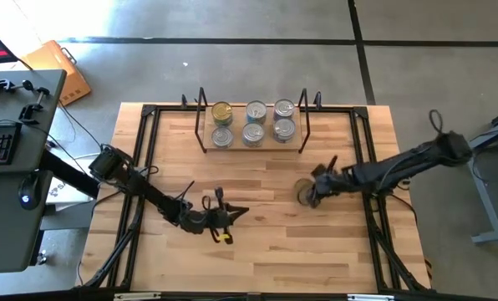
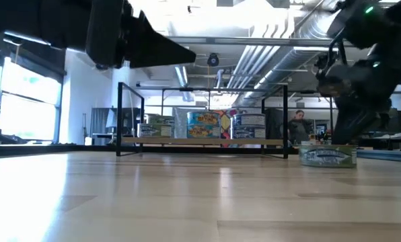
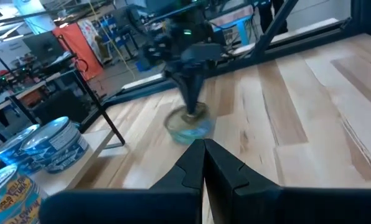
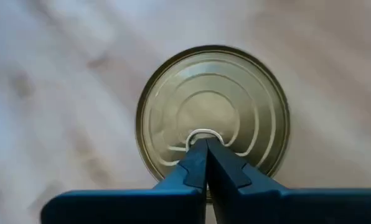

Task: Stack canned seafood by type on shelf
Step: Stack the green tuna can on top of the green tuna can on the shelf

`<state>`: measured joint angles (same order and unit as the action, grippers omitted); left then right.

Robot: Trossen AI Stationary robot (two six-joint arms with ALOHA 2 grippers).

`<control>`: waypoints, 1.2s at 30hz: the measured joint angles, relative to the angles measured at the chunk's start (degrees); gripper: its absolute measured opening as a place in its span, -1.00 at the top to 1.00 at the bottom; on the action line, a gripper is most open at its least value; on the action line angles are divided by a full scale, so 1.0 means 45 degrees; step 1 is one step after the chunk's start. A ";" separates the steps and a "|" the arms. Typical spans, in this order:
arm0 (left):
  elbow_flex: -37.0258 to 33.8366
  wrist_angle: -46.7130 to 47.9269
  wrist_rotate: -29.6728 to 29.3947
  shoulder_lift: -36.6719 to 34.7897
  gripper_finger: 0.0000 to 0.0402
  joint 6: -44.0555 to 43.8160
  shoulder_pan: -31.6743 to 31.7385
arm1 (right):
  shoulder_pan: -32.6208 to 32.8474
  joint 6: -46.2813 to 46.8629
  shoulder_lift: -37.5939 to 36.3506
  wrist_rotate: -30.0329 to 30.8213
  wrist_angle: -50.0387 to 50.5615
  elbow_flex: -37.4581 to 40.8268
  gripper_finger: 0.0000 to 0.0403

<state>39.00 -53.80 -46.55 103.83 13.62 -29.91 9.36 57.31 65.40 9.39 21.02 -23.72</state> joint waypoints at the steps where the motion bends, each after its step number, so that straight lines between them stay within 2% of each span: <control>1: 0.0042 -0.0001 -0.0004 0.0000 1.00 -0.0005 0.0004 | 0.0444 0.0130 0.0234 0.0052 -0.0614 0.0014 1.00; 5: 0.0179 0.0011 -0.0021 -0.0005 1.00 -0.0074 0.0015 | 0.1258 0.0255 0.2081 0.1096 -0.3550 -0.0014 1.00; 10: 0.0195 0.1553 -0.0119 -0.0735 1.00 -0.0566 -0.0123 | 0.0672 -0.1376 0.5756 0.1324 -0.8954 -0.0765 1.00; 14: 0.0195 0.4164 -0.0125 -0.2019 1.00 -0.1707 -0.0329 | 0.0108 -0.4439 0.8491 0.1253 -1.1627 -0.3040 1.00; 18: 0.0195 0.7446 -0.0149 -0.3403 1.00 -0.3701 -0.0487 | 0.0071 -0.7712 1.0356 0.1186 -1.3228 -0.5813 1.00; 22: 0.0195 1.0398 -0.0113 -0.4254 1.00 -0.6486 -0.0644 | 0.0302 -0.9250 1.0600 0.1316 -1.3849 -0.7372 1.00; 26: 0.0195 1.1954 0.0203 -0.4111 0.99 -0.7844 -0.0886 | 0.0559 -0.9515 0.9694 0.1768 -1.3823 -0.6624 1.00; 30: 0.0112 1.1475 0.0880 -0.3143 0.85 -0.7456 -0.0944 | 0.0852 -0.9484 0.8457 0.2295 -1.4194 -0.5074 1.00; 36: 0.0059 0.9773 0.1006 -0.1503 0.44 -0.6599 -0.0273 | 0.1207 -0.8671 0.7727 0.2292 -1.4971 -0.3119 1.00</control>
<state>39.27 -9.82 -42.02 97.07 -16.07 -31.14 14.79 18.29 100.17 19.70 -46.34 -37.76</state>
